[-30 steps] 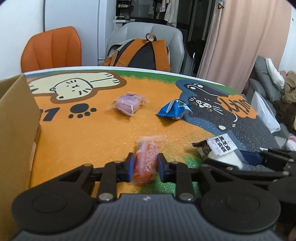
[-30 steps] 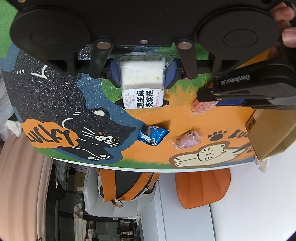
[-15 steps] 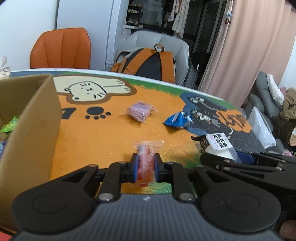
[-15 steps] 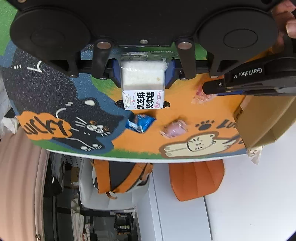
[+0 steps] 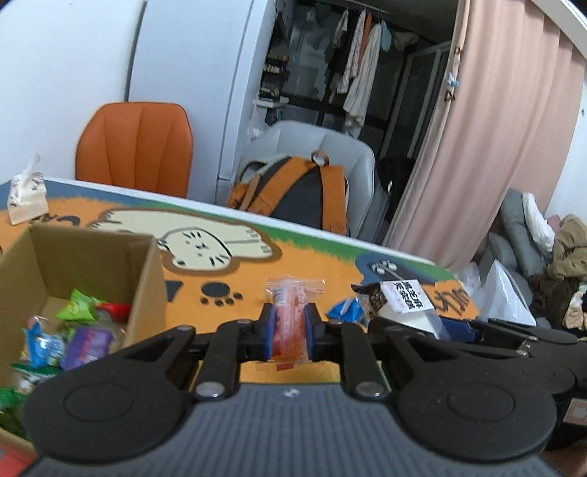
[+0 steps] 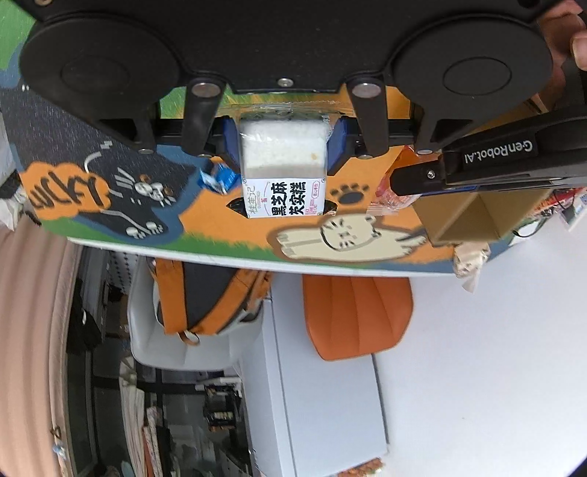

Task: Organize snacks
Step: 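Carry both snacks over the cardboard box and open both tools to drop them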

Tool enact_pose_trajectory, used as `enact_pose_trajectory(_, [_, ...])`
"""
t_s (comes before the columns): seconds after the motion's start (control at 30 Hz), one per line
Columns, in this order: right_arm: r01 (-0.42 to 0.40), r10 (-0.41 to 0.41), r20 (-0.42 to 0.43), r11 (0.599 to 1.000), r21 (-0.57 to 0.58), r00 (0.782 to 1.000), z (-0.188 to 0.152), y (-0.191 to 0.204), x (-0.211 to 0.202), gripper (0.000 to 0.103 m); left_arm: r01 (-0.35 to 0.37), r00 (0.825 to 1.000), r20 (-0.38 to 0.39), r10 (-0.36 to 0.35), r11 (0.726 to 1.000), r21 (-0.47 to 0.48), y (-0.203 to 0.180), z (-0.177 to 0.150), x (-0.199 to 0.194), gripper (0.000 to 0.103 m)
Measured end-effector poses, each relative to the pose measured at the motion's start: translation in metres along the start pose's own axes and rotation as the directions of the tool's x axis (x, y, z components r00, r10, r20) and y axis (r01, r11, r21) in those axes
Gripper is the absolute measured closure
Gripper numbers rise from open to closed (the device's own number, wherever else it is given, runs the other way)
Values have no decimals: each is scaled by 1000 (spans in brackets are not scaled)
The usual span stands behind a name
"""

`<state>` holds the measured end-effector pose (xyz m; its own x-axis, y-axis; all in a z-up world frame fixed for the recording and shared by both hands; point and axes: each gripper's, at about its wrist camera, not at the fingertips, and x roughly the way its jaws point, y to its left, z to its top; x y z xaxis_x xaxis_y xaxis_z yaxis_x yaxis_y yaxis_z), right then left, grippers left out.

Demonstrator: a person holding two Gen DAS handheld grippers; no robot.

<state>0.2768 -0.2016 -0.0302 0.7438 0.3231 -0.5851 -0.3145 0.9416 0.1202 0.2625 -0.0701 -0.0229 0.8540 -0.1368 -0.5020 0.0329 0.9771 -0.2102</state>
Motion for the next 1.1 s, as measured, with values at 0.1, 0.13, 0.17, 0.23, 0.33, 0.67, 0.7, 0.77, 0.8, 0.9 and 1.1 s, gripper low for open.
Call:
enact_pose_trajectory(0.1, [-21,21,20,1000,-6,1000,7,7,-5,55,-9,1000,24,9,1000,-13,7,8,-12,87])
enact_pose_trajectory(0.13, [-28,28,26,1000,-8,999,9,10,-6,55,-13,999,30,13,1000,-15,9,11,-14,87])
enact_pose_trajectory(0.17, [-34,34,30,999,-9,999,11,13,-6,55,-18,999,36,18,1000,-17,11,14,-16,87])
enact_pose_trajectory(0.23, [-42,43,37,999,-12,998,14,17,-6,55,-25,999,48,26,999,-26,15,18,-21,88])
enact_pose_trajectory(0.33, [-56,57,42,998,-20,997,17,24,-6,55,-38,997,68,40,999,-35,22,24,-30,88])
enact_pose_trajectory(0.67, [-83,86,56,995,-60,995,26,51,-1,56,-98,990,91,105,992,-82,60,32,-50,88])
enact_pose_trajectory(0.7, [-89,93,56,994,-62,994,28,54,-1,55,-103,990,91,111,991,-86,64,33,-53,88])
enact_pose_trajectory(0.77, [-95,100,61,993,-70,993,29,62,0,55,-112,989,87,119,990,-83,74,35,-57,88])
enact_pose_trajectory(0.8, [-100,104,63,992,-72,993,30,65,0,55,-117,988,90,125,989,-88,78,36,-60,88])
enact_pose_trajectory(0.9, [-113,118,73,991,-76,990,33,76,1,56,-126,986,96,136,987,-100,92,40,-67,88])
enact_pose_trajectory(1.1, [-133,140,75,986,-97,987,36,98,4,56,-157,980,100,171,979,-132,126,43,-79,88])
